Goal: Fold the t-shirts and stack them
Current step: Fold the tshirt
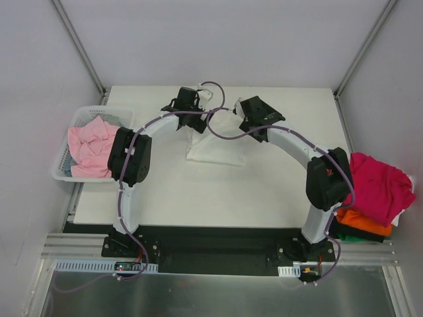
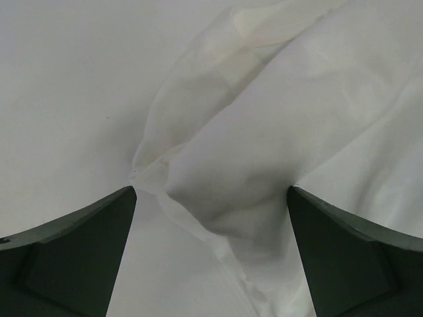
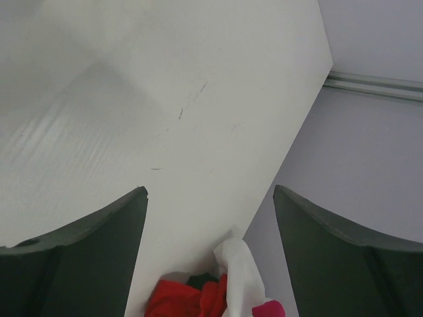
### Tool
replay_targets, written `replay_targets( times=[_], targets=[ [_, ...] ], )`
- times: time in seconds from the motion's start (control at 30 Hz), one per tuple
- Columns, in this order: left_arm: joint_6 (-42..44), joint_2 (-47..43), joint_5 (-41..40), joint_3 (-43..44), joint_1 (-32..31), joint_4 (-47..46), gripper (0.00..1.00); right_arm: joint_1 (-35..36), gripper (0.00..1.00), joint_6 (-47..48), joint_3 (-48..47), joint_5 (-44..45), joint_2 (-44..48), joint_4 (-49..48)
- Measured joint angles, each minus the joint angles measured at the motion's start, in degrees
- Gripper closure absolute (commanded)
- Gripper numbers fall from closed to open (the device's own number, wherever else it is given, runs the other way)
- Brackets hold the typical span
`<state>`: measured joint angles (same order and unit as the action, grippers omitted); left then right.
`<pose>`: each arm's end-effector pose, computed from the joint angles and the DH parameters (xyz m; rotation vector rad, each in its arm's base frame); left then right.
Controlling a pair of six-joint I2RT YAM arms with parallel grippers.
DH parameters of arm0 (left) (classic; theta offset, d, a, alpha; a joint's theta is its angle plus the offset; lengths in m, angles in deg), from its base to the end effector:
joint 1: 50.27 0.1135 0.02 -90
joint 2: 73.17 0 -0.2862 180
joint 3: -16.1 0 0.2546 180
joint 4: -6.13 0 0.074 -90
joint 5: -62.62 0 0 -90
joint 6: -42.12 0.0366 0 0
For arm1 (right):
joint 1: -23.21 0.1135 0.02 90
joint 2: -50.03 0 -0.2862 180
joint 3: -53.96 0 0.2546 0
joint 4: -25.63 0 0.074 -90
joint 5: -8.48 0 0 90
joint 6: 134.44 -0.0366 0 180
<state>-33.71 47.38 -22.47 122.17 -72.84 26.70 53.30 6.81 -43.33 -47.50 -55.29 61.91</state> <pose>0.4627 -0.1957 0.2329 0.7348 2.0582 -0.1766 0.3757 0.1940 0.2811 -1.2859 1.9557 -0.8777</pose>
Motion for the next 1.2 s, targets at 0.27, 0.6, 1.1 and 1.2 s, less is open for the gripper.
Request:
replay_targets(
  times=[0.27, 0.6, 1.1, 1.2],
  targets=[
    [5.6, 3.7, -9.5, 4.4, 0.0, -0.2, 0.01, 0.0, 0.19, -5.6, 0.9, -3.8, 6.8, 8.8],
    [11.9, 5.8, -12.9, 4.8, -1.2, -0.2, 0.01, -0.5, 0.19, -11.7, 2.9, -13.4, 11.9, 15.7],
    [21.8, 5.0, -15.9, 1.7, -4.5, -1.4, 0.01, -16.1, 0.18, -28.5, -12.2, -49.4, -0.3, 24.6],
    [22.2, 4.7, -15.9, 1.3, -4.6, -1.3, 0.01, -19.7, 0.18, -31.9, -15.0, -56.2, -5.8, 25.2]
  ],
)
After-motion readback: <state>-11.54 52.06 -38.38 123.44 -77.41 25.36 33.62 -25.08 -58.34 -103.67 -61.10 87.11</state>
